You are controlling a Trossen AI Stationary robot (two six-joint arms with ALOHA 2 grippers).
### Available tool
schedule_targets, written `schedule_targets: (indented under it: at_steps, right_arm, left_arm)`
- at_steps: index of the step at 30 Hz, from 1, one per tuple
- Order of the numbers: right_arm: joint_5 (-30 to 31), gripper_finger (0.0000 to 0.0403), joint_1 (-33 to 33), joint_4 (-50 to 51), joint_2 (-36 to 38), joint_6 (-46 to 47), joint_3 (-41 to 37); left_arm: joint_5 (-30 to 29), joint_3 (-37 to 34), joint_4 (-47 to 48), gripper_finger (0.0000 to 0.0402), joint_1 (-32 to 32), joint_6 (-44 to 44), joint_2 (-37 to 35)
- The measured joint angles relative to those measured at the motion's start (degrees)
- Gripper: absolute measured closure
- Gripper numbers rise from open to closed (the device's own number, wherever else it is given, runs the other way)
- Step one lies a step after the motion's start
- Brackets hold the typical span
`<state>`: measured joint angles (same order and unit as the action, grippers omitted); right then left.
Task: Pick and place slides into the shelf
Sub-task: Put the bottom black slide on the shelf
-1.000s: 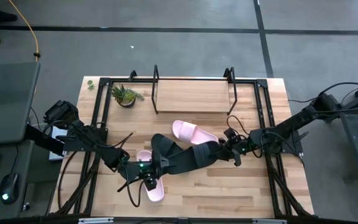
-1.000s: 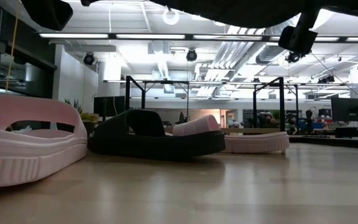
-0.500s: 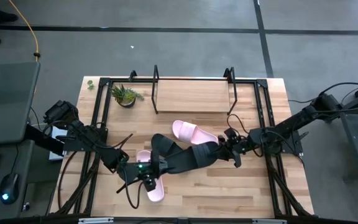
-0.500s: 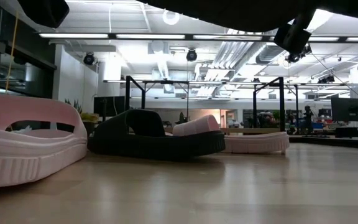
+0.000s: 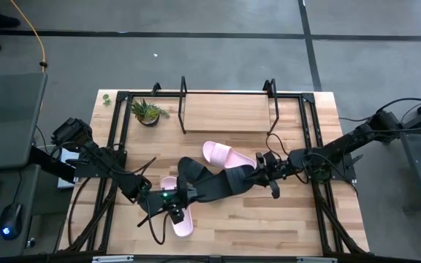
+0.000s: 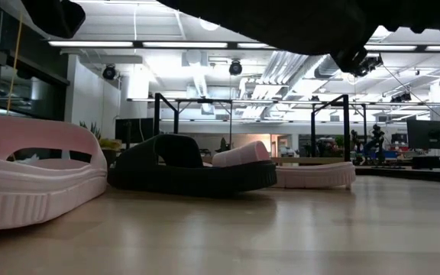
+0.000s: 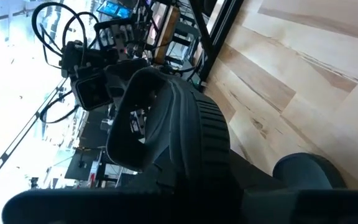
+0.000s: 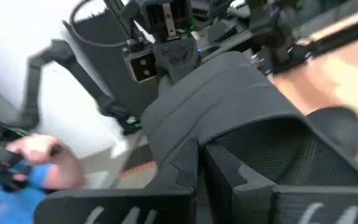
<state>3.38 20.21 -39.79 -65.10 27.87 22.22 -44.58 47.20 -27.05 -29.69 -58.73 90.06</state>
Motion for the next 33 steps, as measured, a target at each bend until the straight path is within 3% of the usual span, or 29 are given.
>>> schedule_targets:
  at_steps: [12,25,33]
  right_arm:
    - [1.8,0.0397,-2.2,0.1,0.0,-3.9,0.0]
    - [7.3,0.0298,-2.4,2.0,0.0,-7.6,0.0]
    - [7.2,0.0285,-3.3,11.6,7.7,-7.4,-0.1]
  left_arm:
    - [-0.7,0.0,0.1,0.0354,0.1,0.1,0.0]
    - [-3.5,0.0,2.1,0.035,0.1,0.7,0.0]
    - [-8.6,0.0,3.4,0.0345,0.1,1.1,-0.1]
